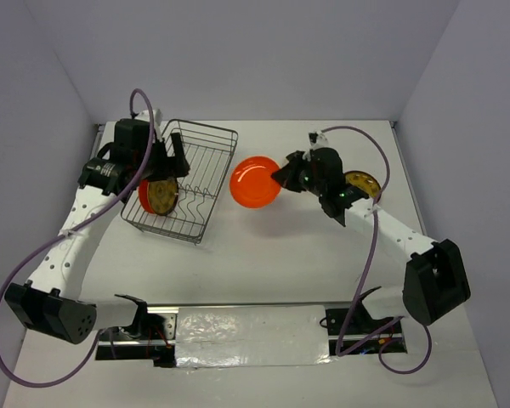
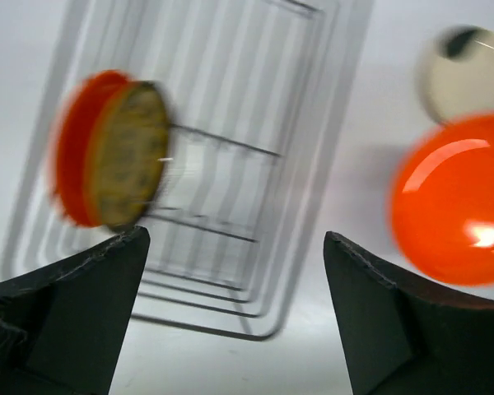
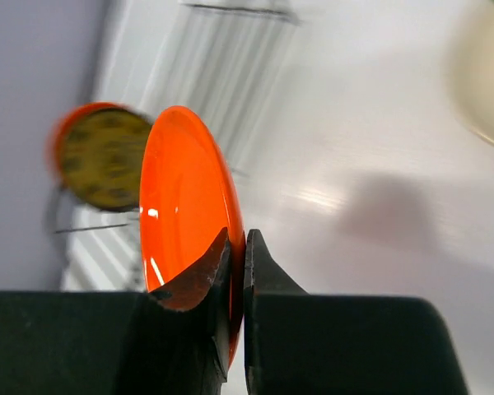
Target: Unload the plates from the dish rack
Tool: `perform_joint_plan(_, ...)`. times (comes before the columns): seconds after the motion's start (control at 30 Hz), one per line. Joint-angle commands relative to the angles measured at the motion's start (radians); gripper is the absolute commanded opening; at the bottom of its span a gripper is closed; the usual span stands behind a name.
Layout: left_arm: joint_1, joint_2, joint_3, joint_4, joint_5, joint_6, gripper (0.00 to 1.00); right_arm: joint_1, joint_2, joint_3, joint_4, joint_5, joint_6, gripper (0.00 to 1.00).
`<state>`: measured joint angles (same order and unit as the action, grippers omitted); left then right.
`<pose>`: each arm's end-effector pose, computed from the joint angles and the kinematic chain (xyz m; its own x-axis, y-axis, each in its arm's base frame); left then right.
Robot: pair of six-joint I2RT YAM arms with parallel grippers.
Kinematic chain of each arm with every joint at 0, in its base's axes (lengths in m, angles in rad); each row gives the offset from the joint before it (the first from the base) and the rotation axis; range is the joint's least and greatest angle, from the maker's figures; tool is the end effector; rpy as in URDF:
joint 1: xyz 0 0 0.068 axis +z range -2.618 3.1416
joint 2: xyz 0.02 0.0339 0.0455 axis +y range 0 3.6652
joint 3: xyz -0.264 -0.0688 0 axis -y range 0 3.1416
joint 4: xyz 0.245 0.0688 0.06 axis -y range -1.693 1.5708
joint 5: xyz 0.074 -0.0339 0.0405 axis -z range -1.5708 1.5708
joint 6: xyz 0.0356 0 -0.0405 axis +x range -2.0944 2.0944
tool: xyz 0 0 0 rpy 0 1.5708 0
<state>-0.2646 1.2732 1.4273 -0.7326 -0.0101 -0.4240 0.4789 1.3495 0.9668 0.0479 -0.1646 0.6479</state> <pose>0.2580 -0.0695 0.4029 -0.5852 -0.2676 -0.7654 0.0138 0.9405 -0.3394 0.2767 0.1502 0.2994 -0.5898 0.3646 -0.7206 -0.2960 0.7326 0.6129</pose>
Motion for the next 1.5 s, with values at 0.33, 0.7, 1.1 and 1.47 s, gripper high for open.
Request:
perform_joint_plan(0.33, 0.205, 0.127, -0.076, -0.027, -0.438, 0.094, 0.97, -0.220, 0.112, -0.332, 0.216, 0.048, 0.024, 0.07)
perform_joint_plan(0.7, 0.252, 0.202, -0.082, -0.004, -0.398, 0.099, 0.73, -0.203, -0.160, -0.362, -0.092, 0.343, 0.030, 0.82)
perform_joint_plan(1.1, 0.261, 0.305, -0.071, 0.012, -0.283, 0.133, 0.50, -0.123, -0.369, -0.361, -0.125, 0.244, -0.002, 0.82)
perform_joint_plan(1.47, 0.261, 0.275, -0.042, -0.033, -0.370, 0.142, 0.10, -0.065, -0.371, -0.349, -0.157, 0.290, -0.007, 0.82)
